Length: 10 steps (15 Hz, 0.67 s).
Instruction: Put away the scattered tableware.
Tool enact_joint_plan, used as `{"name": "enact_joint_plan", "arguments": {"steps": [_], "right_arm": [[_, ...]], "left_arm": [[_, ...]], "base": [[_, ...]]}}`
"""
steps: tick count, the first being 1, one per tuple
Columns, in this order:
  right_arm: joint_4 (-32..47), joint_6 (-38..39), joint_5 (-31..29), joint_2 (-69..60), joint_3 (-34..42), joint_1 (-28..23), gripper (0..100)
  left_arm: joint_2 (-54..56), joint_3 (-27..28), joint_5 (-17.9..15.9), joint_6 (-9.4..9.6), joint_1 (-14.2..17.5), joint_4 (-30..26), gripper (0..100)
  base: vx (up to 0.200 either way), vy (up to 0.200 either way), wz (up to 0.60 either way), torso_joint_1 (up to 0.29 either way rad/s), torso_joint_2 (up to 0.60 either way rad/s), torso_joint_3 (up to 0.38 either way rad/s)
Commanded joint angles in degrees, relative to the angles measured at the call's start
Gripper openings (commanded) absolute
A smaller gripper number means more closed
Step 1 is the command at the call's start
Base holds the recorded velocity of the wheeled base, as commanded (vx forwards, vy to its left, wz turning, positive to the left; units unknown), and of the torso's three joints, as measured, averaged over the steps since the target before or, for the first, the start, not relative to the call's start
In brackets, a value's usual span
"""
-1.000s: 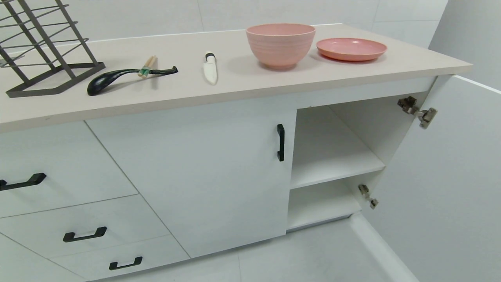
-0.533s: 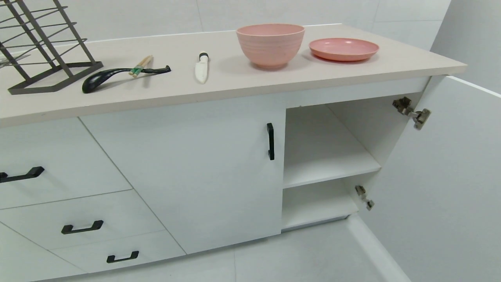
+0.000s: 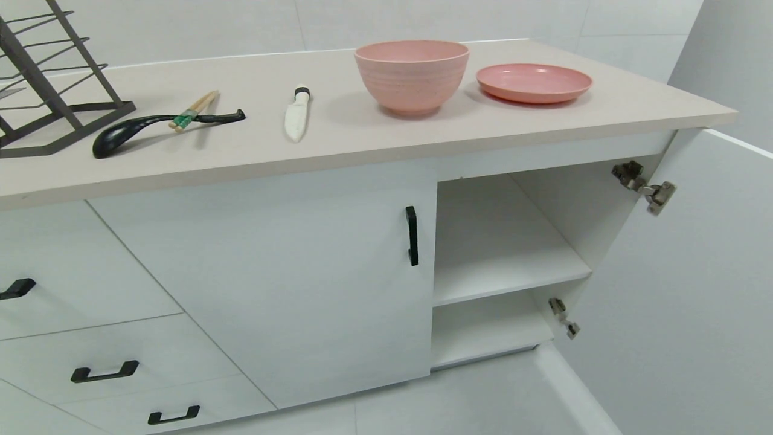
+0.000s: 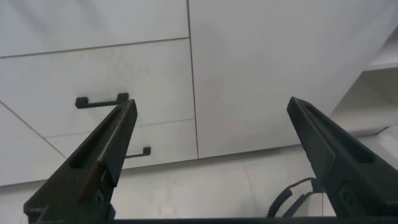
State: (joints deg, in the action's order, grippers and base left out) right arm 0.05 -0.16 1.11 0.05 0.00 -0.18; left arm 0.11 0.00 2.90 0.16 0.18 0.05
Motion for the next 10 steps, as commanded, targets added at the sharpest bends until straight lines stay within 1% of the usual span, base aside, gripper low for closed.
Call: {"name": "enact_joint_plan", "arguments": {"steps": [1, 5, 6, 8, 10], "right_arm": [[0.0, 0.0, 0.0, 0.0, 0.0, 0.0, 100], [0.0, 0.0, 0.0, 0.0, 0.0, 0.0, 100], [0.0, 0.1, 0.0, 0.0, 0.0, 0.0, 100], [0.0, 0.1, -0.1, 0.0, 0.0, 0.0, 100], [0.0, 0.1, -0.1, 0.0, 0.0, 0.0, 100]], "left_arm": [[-0.1, 0.0, 0.0, 0.02, 0.1, 0.0, 100], [-0.1, 0.0, 0.0, 0.11, 0.1, 0.0, 100], [-0.1, 0.0, 0.0, 0.11, 0.1, 0.0, 100], [-0.1, 0.0, 0.0, 0.11, 0.1, 0.0, 100], [-0.1, 0.0, 0.0, 0.11, 0.1, 0.0, 100]], "base": [[0.000, 0.000, 0.00, 0.000, 0.00, 0.000], [0.000, 0.000, 0.00, 0.000, 0.00, 0.000], [0.000, 0.000, 0.00, 0.110, -0.16, -0.036], [0.000, 0.000, 0.00, 0.188, -0.09, -0.066], [0.000, 0.000, 0.00, 0.254, -0.08, -0.154]]}}
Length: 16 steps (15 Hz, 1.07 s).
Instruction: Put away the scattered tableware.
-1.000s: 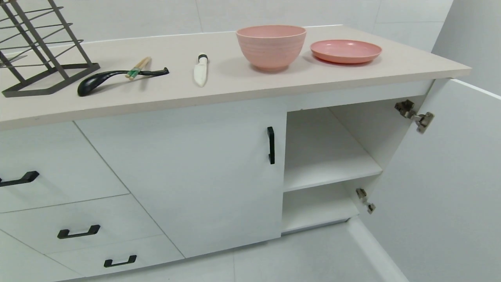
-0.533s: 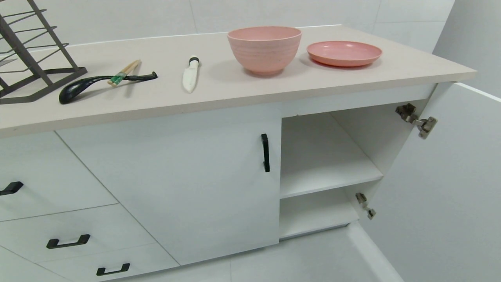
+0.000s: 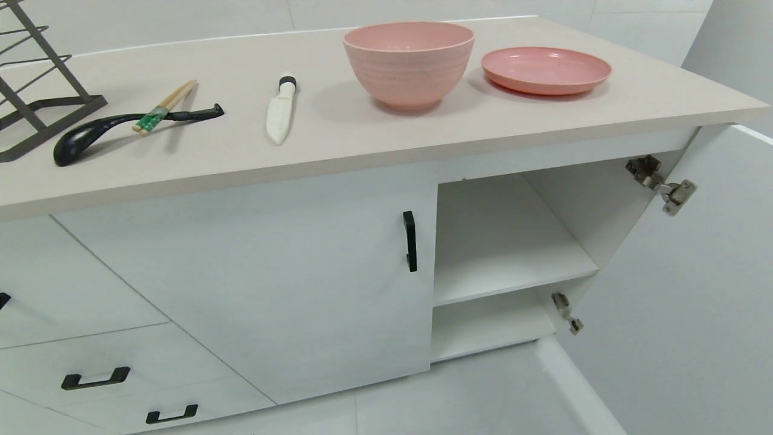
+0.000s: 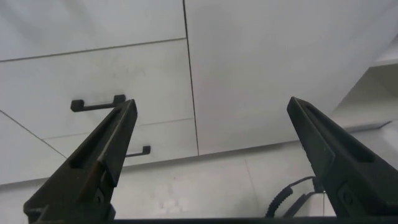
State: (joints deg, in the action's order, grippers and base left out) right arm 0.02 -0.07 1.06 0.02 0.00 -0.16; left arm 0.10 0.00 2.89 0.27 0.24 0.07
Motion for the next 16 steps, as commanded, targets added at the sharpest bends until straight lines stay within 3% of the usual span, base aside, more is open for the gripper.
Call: {"name": "enact_joint_plan", "arguments": {"steps": [1, 11, 16], "right_arm": [[0.0, 0.0, 0.0, 0.0, 0.0, 0.0, 100], [0.0, 0.7, 0.0, 0.0, 0.0, 0.0, 100], [0.0, 0.8, 0.0, 0.0, 0.0, 0.0, 100]], "left_arm": [[-0.1, 0.0, 0.0, 0.00, 0.0, 0.0, 100], [-0.1, 0.0, -0.1, 1.67, 0.0, 0.0, 100], [-0.1, 0.0, -0.4, 2.10, 0.0, -0.1, 100]], "base": [[0.000, 0.000, 0.00, 0.246, -0.33, -0.256], [0.000, 0.000, 0.00, 0.186, -0.54, -0.213], [0.000, 0.000, 0.00, 0.340, -0.49, -0.236]]}}
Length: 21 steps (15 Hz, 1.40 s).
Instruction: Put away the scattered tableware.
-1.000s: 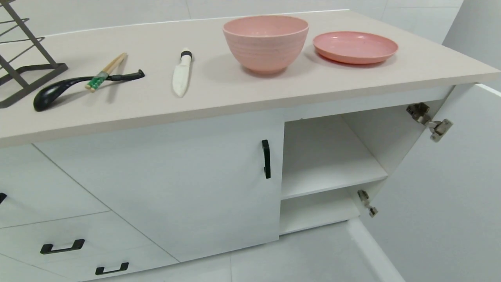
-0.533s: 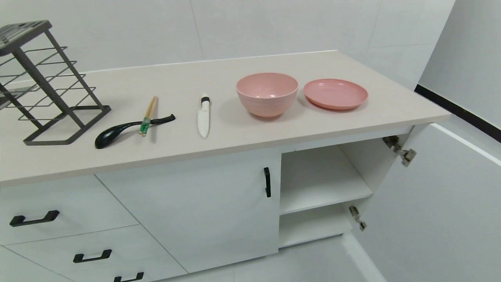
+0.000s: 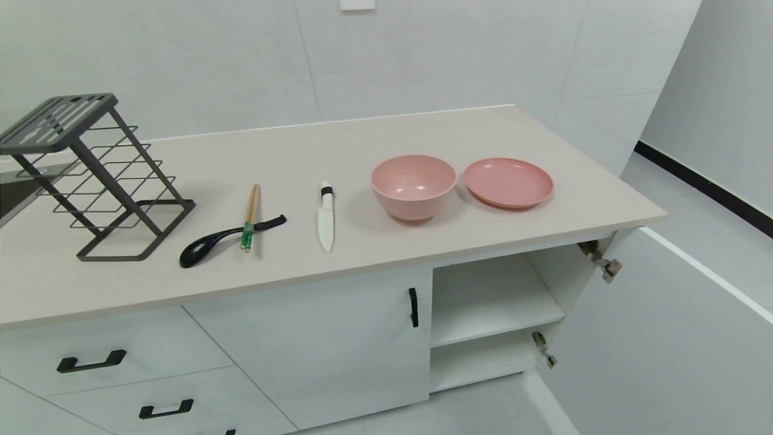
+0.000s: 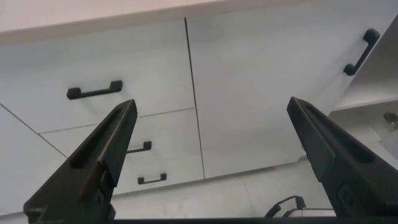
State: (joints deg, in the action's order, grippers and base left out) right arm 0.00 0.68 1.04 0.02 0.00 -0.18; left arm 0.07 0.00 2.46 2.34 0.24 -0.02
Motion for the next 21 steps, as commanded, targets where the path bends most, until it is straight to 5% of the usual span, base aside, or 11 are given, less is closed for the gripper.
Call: {"name": "enact_joint_plan", "arguments": {"steps": [1, 4, 16, 21], "right_arm": [[0.0, -0.1, 0.0, 0.0, 0.0, 0.0, 100], [0.0, 0.0, 0.0, 0.0, 0.0, 0.0, 100], [0.0, -0.1, 0.0, 0.0, 0.0, 0.0, 100], [0.0, -0.1, 0.0, 0.0, 0.0, 0.0, 100]], "left_arm": [[-0.1, 0.0, 0.1, -0.49, 0.0, 0.0, 100], [-0.1, 0.0, 0.4, -3.31, 0.0, 0.1, 100], [-0.1, 0.0, 0.4, -3.31, 0.0, 0.0, 100], [-0.1, 0.0, 0.4, -3.40, 0.0, 0.0, 100]], "base": [[0.000, 0.000, 0.00, 0.290, -0.51, -0.246], [0.000, 0.000, 0.00, 0.277, -0.52, -0.259], [0.000, 0.000, 0.05, 0.282, -0.55, -0.266], [0.000, 0.000, 0.00, 0.036, -0.07, -0.034]]}}
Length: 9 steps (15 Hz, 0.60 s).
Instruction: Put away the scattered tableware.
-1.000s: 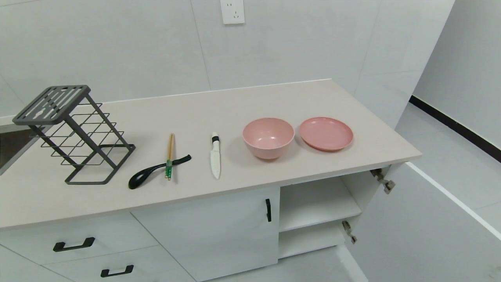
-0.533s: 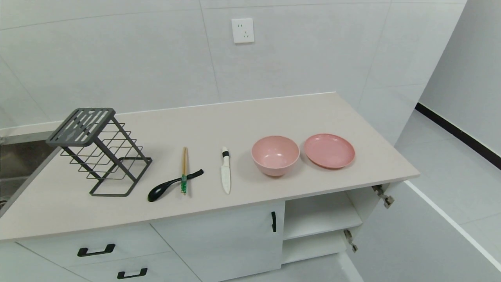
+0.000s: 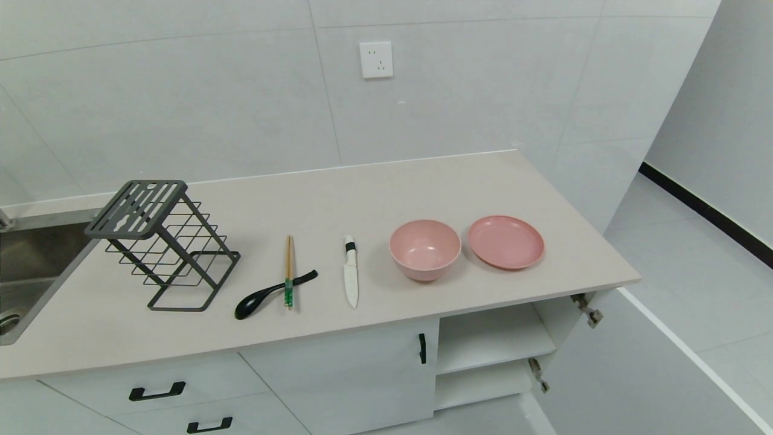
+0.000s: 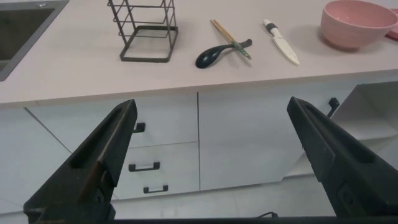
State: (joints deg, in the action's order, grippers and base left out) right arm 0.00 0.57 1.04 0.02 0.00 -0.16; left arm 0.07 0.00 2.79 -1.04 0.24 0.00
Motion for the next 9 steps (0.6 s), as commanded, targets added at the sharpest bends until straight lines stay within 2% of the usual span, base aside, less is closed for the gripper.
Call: {"name": "enact_joint_plan", "arguments": {"steps": [1, 5, 6, 9], "right_arm": [[0.0, 0.0, 0.0, 0.0, 0.0, 0.0, 100], [0.0, 0.0, 0.0, 0.0, 0.0, 0.0, 100], [0.0, 0.0, 0.0, 0.0, 0.0, 0.0, 100], [0.0, 0.0, 0.0, 0.0, 0.0, 0.0, 100]], "left_arm": [[-0.1, 0.0, 0.0, -0.02, 0.0, 0.0, 100], [-0.1, 0.0, 0.0, -0.11, 0.0, 0.0, 100], [-0.1, 0.0, 0.0, -0.11, 0.0, 0.0, 100], [-0.1, 0.0, 0.0, -0.02, 0.0, 0.0, 100]], "base": [[0.000, 0.000, 0.00, 0.000, 0.00, 0.000], [0.000, 0.000, 0.00, 0.000, 0.00, 0.000], [0.200, 0.000, 0.00, 0.002, 0.00, 0.012], [0.200, 0.000, 0.00, -0.146, 0.31, 0.146]]}}
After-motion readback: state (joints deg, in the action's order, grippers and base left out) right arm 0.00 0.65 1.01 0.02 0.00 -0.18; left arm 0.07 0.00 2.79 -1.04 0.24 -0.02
